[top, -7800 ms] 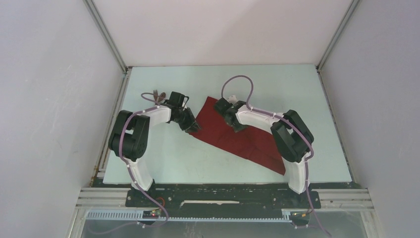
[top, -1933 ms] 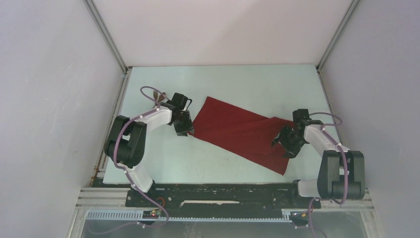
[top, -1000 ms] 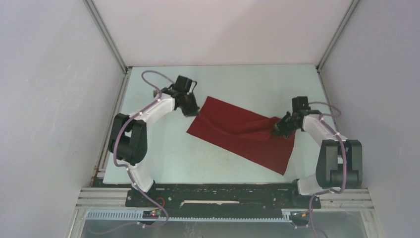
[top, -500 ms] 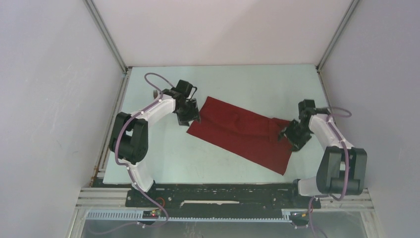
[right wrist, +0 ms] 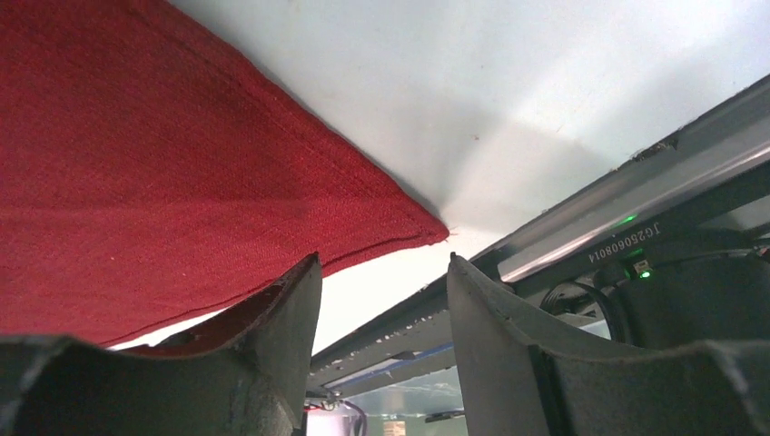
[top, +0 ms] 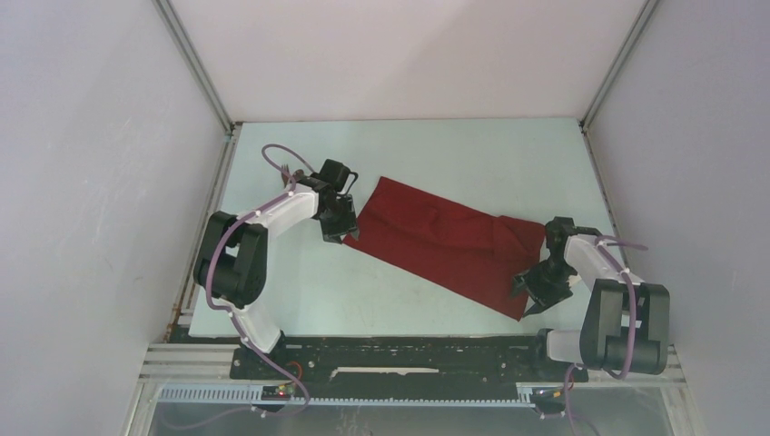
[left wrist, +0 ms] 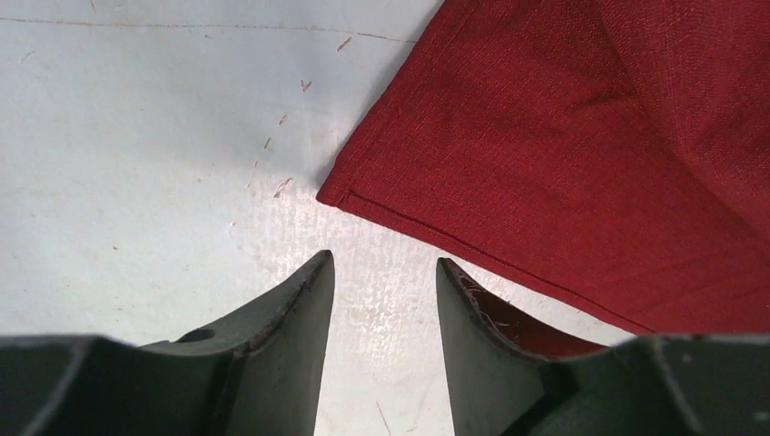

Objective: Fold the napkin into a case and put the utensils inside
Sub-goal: Smooth out the rectangle-folded napkin at the center of the board.

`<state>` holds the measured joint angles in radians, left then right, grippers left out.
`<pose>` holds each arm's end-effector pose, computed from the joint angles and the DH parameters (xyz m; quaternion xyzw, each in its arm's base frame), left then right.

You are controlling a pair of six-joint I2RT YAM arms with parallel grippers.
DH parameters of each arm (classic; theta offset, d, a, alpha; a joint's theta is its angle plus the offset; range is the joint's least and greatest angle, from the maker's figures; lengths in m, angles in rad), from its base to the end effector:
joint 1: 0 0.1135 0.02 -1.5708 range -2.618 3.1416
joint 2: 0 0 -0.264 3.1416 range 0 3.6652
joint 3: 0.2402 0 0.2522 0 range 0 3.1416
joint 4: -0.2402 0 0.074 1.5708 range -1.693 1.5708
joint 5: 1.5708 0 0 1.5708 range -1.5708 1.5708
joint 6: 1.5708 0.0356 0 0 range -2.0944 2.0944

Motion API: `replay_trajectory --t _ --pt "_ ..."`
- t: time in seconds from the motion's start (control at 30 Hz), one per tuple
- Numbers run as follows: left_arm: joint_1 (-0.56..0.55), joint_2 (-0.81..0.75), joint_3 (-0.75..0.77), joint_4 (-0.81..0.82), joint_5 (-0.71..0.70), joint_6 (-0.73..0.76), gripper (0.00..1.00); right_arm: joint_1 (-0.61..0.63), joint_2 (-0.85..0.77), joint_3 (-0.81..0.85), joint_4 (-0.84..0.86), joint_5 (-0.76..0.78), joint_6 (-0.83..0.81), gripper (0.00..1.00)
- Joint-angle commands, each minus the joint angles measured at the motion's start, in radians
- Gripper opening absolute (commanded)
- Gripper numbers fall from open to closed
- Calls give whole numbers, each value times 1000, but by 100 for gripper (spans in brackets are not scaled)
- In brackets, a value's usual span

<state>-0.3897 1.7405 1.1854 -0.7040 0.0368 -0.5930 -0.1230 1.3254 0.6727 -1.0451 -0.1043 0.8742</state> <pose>0.3122 -0.1296 0.1913 -0.0974 0.9829 -0.0893 0.1283 0.1722 -0.0176 0.1600 -0.4795 -0.8737 -0.0251 0.0780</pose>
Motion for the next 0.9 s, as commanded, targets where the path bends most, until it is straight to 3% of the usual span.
replay_trajectory --t 0.0,0.57,0.7,0.87 --pt "2 -40 1 27 -15 16 51 -12 -18 -26 41 24 59 59" --pt "15 -48 4 25 -17 18 50 -10 -35 -112 142 54 122 58" --pt "17 -55 -2 24 -31 17 50 -8 -48 -111 150 69 118 47" --pt "17 -50 -10 34 -31 4 50 -5 -86 -129 176 54 115 13"
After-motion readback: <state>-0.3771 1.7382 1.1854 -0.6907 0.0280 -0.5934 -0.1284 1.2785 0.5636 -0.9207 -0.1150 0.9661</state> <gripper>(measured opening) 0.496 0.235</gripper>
